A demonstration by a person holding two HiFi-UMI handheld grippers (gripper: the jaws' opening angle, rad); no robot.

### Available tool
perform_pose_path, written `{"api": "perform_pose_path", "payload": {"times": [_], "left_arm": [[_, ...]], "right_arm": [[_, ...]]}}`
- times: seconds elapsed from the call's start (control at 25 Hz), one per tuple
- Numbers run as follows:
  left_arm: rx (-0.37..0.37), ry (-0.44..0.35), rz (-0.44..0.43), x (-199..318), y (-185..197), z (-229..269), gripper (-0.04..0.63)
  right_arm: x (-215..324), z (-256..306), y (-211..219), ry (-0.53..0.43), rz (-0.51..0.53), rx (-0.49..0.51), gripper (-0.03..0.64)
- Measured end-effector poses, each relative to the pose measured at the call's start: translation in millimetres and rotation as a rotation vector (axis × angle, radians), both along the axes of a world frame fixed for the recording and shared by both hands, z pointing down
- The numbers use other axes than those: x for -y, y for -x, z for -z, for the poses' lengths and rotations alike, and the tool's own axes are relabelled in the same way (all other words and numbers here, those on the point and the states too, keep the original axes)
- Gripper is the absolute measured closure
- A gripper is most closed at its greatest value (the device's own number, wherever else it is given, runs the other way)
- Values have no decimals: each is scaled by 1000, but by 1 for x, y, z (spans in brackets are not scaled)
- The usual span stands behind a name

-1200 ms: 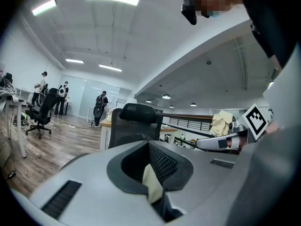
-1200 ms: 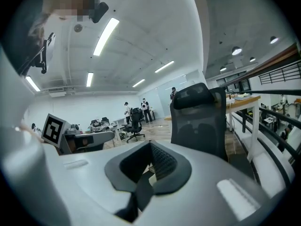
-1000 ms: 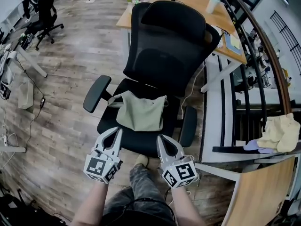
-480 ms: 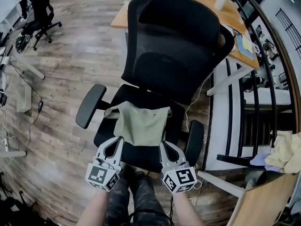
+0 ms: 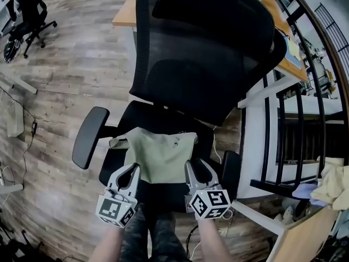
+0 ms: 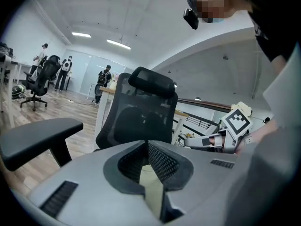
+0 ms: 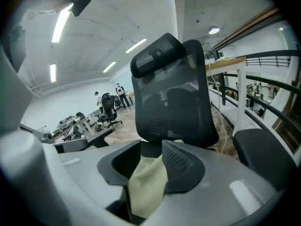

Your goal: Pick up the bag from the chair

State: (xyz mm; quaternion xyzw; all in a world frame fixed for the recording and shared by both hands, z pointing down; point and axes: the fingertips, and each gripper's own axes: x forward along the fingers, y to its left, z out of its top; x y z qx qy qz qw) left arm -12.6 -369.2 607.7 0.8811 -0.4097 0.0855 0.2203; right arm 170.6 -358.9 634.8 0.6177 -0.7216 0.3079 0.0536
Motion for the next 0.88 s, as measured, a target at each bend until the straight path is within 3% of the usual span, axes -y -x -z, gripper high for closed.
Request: {"api": "perform_pose_path", "payload": {"times": [0.32, 0.52, 0.88], "left_arm": [[19, 5, 10, 26, -3, -26, 595], [38, 26, 37, 34, 7, -37, 568], [34, 112, 62, 38, 21, -70, 459]], "right_arm": [[38, -57, -21, 151, -94, -9, 402], [46, -95, -21, 297, -121, 77, 367], [66, -119, -21, 420, -120, 148, 368]]}}
